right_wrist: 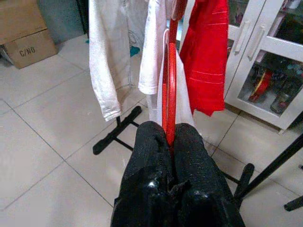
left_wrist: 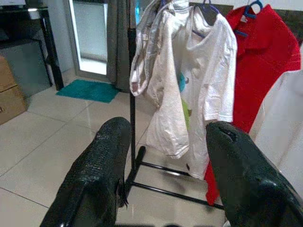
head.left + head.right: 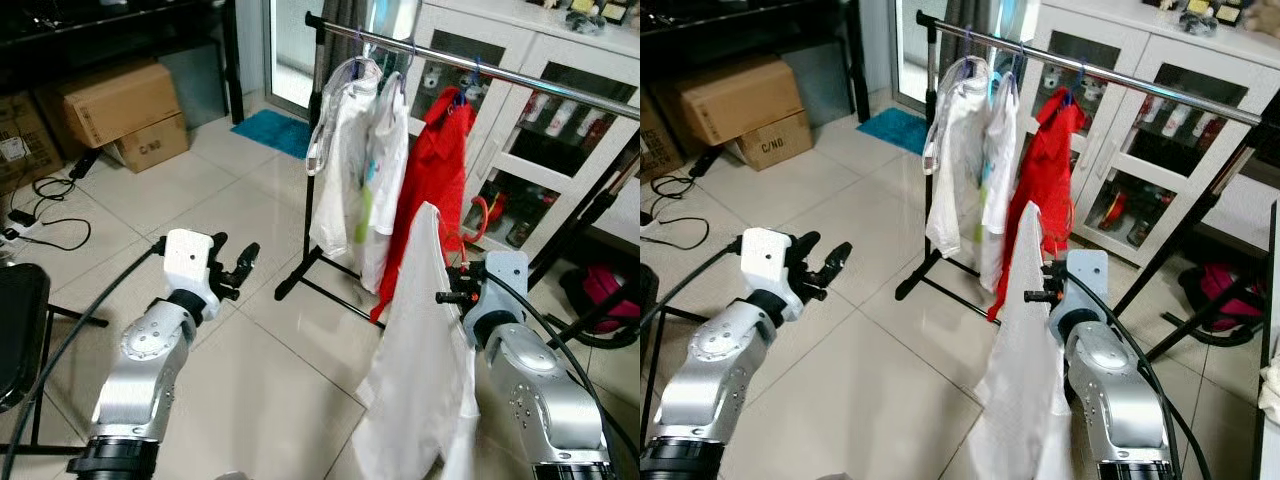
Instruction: Hang hanger
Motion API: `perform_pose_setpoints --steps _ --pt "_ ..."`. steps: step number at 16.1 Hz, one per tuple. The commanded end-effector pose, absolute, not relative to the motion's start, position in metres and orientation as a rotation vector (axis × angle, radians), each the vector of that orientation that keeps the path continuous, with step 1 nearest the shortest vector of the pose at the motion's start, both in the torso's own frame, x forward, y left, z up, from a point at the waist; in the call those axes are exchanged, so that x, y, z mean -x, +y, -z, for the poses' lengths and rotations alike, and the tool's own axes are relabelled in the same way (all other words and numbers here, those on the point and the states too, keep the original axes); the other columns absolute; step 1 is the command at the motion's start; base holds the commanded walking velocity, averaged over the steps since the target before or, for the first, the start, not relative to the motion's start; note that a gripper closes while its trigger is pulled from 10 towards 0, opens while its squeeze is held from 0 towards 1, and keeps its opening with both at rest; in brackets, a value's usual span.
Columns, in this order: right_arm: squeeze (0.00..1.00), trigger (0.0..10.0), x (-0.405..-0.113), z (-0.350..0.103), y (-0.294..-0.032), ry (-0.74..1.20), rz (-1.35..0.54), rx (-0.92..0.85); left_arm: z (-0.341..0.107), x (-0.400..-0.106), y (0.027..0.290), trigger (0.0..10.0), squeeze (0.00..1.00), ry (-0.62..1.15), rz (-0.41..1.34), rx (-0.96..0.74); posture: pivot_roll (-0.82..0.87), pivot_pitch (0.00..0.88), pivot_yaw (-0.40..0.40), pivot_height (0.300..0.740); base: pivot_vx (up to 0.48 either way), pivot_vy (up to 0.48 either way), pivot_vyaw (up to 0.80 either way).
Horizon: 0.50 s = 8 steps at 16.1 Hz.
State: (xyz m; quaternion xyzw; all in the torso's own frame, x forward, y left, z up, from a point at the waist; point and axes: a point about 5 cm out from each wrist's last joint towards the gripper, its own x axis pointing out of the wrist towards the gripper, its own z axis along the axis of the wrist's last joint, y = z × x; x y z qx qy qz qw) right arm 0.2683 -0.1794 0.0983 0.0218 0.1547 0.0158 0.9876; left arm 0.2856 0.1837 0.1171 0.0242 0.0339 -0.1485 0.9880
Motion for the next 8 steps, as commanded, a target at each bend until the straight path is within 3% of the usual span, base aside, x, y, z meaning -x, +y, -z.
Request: perform_pose_setpoints --steps 1,3,8 --pt "0.0 10.0 -0.27 -0.106 -0.182 0.278 -0.021 -0.045 -0.123 -0.288 0.182 10.0 0.0 0.039 0.315 -0.046 -0.13 0.0 -0.039 0.74 0.277 0.0 -0.8" --pt "0.0 10.0 -0.273 -0.107 -0.183 0.277 -0.009 -0.035 -0.128 -0.292 0.18 10.0 0.0 0.036 0.32 -0.045 -0.13 0.0 -0.032 0.74 0.296 0.0 -0.56" --pt "0.0 10.0 -0.259 -0.095 -0.185 0.361 -0.092 0.009 -0.122 -0.286 0.177 10.0 0.0 0.064 0.365 -0.036 -0.13 0.0 -0.044 0.74 0.306 0.0 0.0"
